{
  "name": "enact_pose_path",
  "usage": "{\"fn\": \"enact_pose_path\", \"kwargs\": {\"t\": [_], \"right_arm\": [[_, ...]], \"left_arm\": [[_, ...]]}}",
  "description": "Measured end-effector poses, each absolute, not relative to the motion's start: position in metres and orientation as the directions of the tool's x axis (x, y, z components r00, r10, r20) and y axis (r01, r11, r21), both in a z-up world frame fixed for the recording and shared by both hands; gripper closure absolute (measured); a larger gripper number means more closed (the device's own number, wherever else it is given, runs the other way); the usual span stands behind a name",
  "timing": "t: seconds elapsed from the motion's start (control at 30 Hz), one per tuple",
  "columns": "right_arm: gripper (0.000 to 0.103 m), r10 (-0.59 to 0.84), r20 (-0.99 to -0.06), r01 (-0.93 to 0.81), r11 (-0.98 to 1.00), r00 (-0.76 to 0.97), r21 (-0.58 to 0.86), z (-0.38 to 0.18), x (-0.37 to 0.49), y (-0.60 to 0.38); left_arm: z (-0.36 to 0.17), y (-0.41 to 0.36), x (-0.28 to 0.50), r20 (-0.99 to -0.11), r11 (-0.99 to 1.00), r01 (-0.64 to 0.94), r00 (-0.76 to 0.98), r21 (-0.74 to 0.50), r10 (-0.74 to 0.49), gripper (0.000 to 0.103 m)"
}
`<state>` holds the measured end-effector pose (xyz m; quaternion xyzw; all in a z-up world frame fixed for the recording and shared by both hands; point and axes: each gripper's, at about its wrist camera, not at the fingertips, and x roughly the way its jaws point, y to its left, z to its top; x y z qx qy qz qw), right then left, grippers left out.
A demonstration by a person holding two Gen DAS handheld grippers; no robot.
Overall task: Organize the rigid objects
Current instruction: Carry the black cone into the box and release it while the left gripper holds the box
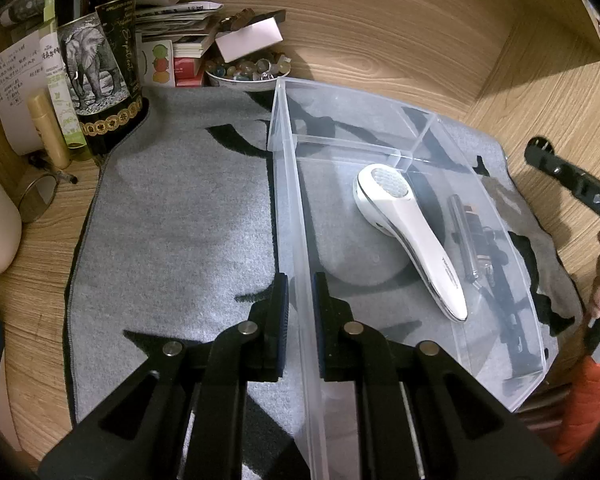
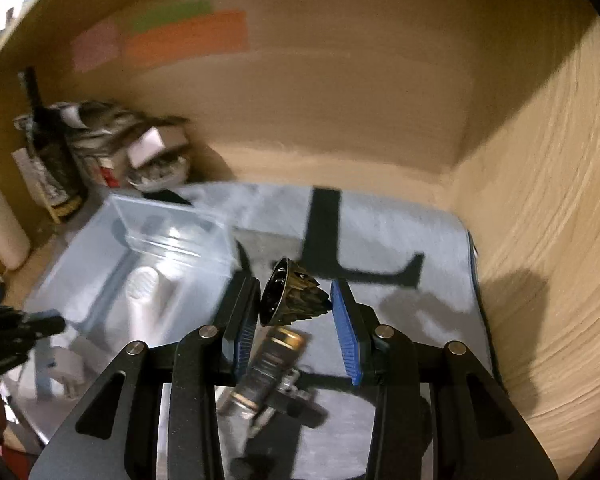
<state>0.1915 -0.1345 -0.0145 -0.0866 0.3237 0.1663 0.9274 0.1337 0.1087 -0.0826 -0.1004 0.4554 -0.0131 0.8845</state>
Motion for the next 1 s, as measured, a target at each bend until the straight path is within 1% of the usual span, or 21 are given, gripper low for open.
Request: {"fn": "enact_pose_path", "kwargs": {"t": [0.17, 0.43, 0.73, 1.0], "right_arm": [[0.069, 0.302, -0.591, -0.423, 0.903, 0.747, -0.072, -0.002, 0.179, -0.112], [0.069, 0.377, -0.579, -0.51, 0.857, 0.723, -0.079, 0.001, 0.164, -0.079], [0.069, 0.422, -0.62, -0.597, 0.797, 0.662, -0.094, -0.015, 0.155, -0.041], [0.069, 0.418, -0.69, -0.653, 0.75, 0.591, -0.104, -0.038, 0.154, -0.017]], "left_arm": [[-0.082, 0.109, 0.134, -0.803, 0.979, -0.068, 0.585, -0.19, -0.115, 0.091], [-0.083, 0.108, 0.134, -0.803, 0.98, -0.068, 0.585, -0.188, -0.113, 0.091], [-0.082, 0.108, 0.134, -0.803, 0.98, -0.068, 0.585, -0.188, -0.113, 0.091], [-0.082, 0.108, 0.134, -0.803, 0.98, -0.067, 0.586, -0.187, -0.113, 0.091]]}}
